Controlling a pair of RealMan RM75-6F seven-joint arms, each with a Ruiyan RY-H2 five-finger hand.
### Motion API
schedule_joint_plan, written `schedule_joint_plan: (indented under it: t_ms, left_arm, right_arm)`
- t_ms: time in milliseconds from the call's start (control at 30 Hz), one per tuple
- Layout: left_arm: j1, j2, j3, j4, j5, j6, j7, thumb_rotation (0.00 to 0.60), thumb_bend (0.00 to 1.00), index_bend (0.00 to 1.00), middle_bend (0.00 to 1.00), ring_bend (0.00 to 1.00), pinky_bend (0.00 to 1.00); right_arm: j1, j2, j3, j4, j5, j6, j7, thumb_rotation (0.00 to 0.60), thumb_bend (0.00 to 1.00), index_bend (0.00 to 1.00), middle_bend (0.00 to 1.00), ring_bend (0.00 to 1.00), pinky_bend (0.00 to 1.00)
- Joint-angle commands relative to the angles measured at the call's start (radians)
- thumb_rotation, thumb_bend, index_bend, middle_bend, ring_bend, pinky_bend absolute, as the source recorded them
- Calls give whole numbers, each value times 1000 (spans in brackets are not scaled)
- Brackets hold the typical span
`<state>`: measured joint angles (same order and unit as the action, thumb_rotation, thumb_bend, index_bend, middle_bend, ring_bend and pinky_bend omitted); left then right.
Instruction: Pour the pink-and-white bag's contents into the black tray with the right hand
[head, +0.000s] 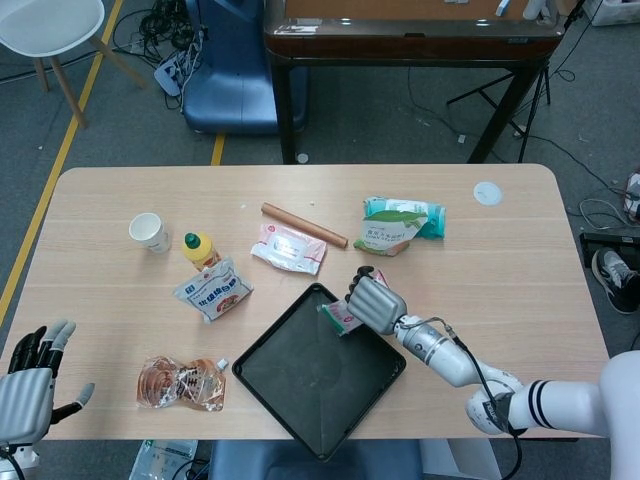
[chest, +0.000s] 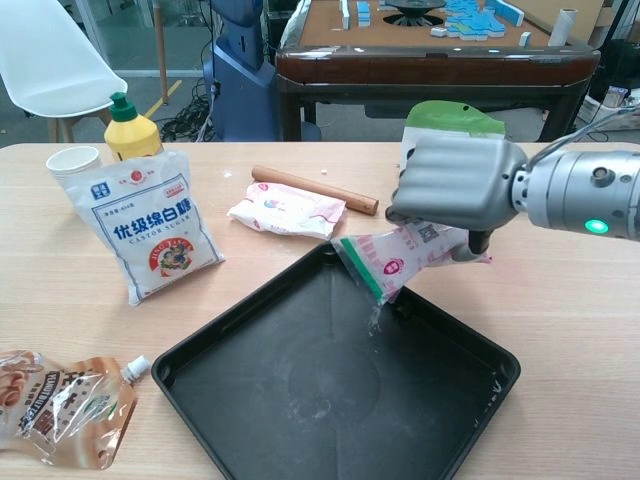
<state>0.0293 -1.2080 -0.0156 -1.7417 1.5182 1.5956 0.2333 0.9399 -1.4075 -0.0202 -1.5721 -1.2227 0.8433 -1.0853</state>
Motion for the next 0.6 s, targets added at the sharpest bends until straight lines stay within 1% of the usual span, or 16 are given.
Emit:
schedule_joint_plan:
  t_ms: [33, 100, 167, 300, 433, 533, 600]
  left_arm:
    - [1, 1, 0, 0, -1, 0, -1, 600, 204, 99, 100, 4, 34]
    - [1, 1, 0, -1, -1, 0, 0, 600, 204, 99, 99, 4, 34]
    - [1, 0, -1, -1, -2, -1, 2, 600, 204, 99, 99, 4, 34]
    - [0, -2, -2, -1, -5, -2, 5, 600, 204, 100, 99, 3, 34]
    - [-2, -3, -1, -3, -7, -9, 12, 600, 204, 99, 100, 1, 34]
    - [-5, -4, -2, -8, -7, -13, 21, 600, 204, 99, 99, 0, 32]
    - [-7, -5, -1, -12, -4, -14, 27, 600, 204, 99, 99, 0, 32]
  right_arm:
    - [-1, -2, 2, -6, 14, 0, 15, 600, 534, 585, 610, 566, 658]
    - [-2, -2, 2, -3, 12, 2, 23, 600, 533, 585, 610, 566, 658]
    - [-7, -5, 5, -2, 17, 1, 58, 600, 534, 585, 610, 566, 658]
    - [-34, -13, 11, 19, -12, 14, 194, 600, 534, 585, 610, 567, 658]
    - [-82, -28, 10, 72, -84, 54, 405, 600, 533, 585, 610, 566, 658]
    - [-124, -50, -1, 149, -163, 101, 606, 600, 533, 585, 610, 566, 658]
    - [-144, -67, -11, 201, -209, 132, 714, 600, 532, 585, 610, 566, 658]
